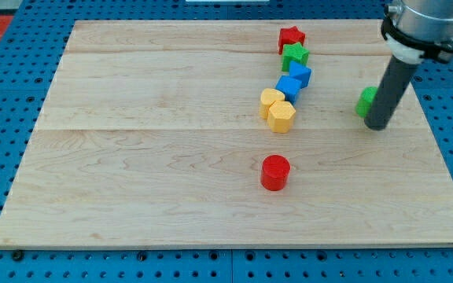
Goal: Push the red circle into the yellow hexagon
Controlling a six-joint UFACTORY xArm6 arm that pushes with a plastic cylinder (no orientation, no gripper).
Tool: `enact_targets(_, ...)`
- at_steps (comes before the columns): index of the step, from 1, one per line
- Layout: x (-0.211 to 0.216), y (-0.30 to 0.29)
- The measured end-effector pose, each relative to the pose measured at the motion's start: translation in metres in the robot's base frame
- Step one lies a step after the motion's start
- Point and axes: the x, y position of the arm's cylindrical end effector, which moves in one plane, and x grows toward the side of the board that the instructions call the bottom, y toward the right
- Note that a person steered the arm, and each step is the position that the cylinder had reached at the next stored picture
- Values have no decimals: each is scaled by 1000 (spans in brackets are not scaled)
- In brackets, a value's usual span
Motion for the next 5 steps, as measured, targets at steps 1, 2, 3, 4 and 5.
enact_targets(1, 77, -27)
enact_targets(2, 114, -110)
enact_targets(3, 107, -159)
enact_targets(4, 77, -140)
enact_targets(5, 44, -129)
